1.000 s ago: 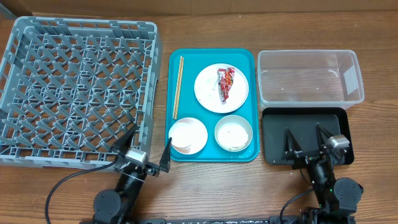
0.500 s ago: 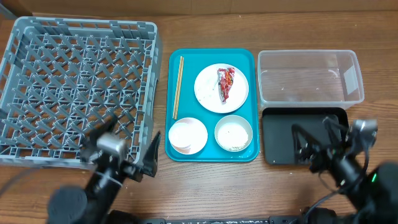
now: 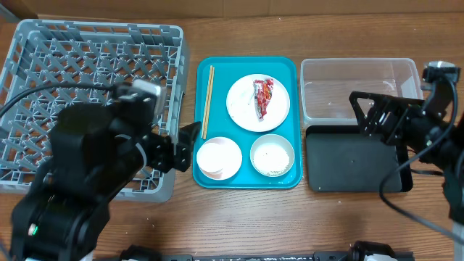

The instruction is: Sort waste into correct bins and load items into the dishwasher

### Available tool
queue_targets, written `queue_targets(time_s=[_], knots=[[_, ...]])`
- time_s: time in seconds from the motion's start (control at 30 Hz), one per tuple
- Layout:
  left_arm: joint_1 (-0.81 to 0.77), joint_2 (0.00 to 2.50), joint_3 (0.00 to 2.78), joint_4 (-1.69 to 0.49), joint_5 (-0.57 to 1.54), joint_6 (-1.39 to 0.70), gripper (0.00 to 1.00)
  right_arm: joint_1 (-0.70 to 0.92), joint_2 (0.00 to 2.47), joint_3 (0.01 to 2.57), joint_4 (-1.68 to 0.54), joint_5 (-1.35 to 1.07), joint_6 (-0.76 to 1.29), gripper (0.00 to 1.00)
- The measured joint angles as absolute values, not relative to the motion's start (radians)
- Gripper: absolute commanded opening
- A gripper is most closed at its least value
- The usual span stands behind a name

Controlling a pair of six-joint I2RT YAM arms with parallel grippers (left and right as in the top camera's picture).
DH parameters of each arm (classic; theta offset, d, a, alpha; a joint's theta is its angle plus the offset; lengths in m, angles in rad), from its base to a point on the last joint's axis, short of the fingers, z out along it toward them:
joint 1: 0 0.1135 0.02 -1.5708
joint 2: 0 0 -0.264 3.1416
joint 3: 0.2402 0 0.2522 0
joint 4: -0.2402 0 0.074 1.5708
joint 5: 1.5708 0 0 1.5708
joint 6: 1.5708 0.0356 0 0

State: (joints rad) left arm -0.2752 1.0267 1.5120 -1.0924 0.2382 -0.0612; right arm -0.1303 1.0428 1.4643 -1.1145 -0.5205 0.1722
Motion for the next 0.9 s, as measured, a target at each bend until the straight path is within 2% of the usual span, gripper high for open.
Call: queue_targets(time_s=[0.03, 0.23, 0.37, 0.47, 0.53, 0.67, 0.9], knots=[[-0.275, 1.042, 1.512, -1.095, 0.255, -0.064, 1.0, -0.13, 1.057, 1.464, -1.119, -0.531, 0.176, 1.0], [-0.275, 1.145, 1.512, -1.135, 0.324, -0.077, 1.0, -0.066, 1.156, 1.465, -1.197, -0.578, 0.186, 0.82], [-0.275, 1.215, 1.512, -1.175, 0.317, -0.103, 0.84, 0.106, 1.243, 1.465, -1.256, -0.537, 0.186, 0.7], [-0.275, 1.235, 1.512, -1.201, 0.272, -0.148, 0.8, 0.257, 1.309, 1.465, -1.254, -0.488, 0.197, 0.65], [-0.273, 1.231, 1.528, -1.233, 0.216, -0.206, 0.81, 0.36, 1.356, 1.465, -1.238, -0.443, 0.224, 0.64], [-0.257, 1.195, 1.605, -1.27, 0.097, -0.313, 0.91, 0.526, 1.455, 1.465, -1.187, -0.364, 0.298, 0.62], [-0.246, 1.057, 1.685, -1.394, -0.007, -0.394, 0.92, 0.738, 1.686, 1.465, -1.056, -0.301, 0.45, 0.58]])
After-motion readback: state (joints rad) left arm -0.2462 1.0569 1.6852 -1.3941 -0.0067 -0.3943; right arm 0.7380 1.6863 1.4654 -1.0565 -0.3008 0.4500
